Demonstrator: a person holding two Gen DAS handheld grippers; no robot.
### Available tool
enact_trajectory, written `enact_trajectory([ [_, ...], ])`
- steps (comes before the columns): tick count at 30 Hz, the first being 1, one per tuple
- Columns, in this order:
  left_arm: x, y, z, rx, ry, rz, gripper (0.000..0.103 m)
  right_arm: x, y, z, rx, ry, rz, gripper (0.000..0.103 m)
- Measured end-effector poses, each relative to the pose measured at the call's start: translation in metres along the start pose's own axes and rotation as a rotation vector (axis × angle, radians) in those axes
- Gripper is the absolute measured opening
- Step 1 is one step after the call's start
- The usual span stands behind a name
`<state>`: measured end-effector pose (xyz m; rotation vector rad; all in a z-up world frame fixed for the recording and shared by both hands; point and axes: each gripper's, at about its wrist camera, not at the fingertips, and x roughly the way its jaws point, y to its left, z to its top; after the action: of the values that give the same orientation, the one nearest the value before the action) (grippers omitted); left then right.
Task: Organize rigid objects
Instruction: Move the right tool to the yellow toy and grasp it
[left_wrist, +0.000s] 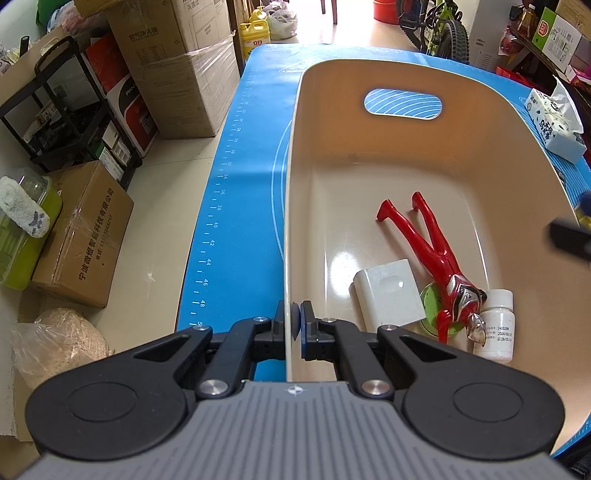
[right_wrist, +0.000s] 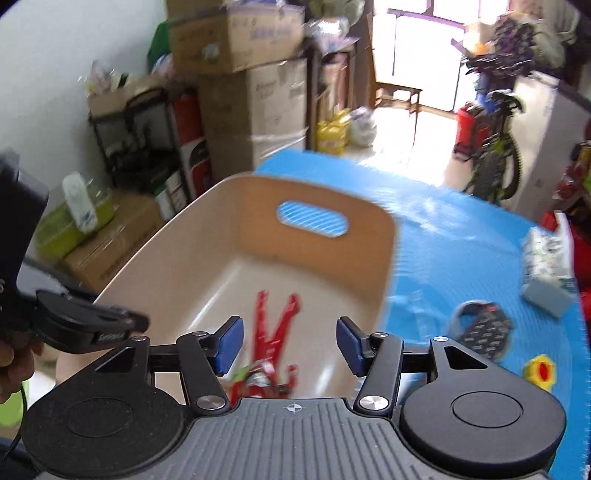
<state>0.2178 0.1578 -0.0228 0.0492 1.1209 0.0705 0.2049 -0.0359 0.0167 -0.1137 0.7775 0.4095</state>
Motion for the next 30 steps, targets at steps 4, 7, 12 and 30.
enact_trajectory([
  [4,0.000,0.001,0.000,0.000,0.000,0.000,0.007,-0.015,-0.036,0.001,0.049,-0.038,-0.071,0.068],
  [7,0.000,0.000,0.000,0.000,0.000,0.001,0.007,-0.019,-0.066,-0.003,0.091,-0.040,-0.139,0.068],
  [12,0.000,0.000,0.000,0.000,0.000,0.000,0.007,-0.012,-0.109,-0.024,0.122,-0.016,-0.244,0.071],
  [30,0.001,-0.004,-0.002,0.005,0.000,0.010,0.008,0.062,-0.204,-0.089,0.218,0.171,-0.408,0.076],
])
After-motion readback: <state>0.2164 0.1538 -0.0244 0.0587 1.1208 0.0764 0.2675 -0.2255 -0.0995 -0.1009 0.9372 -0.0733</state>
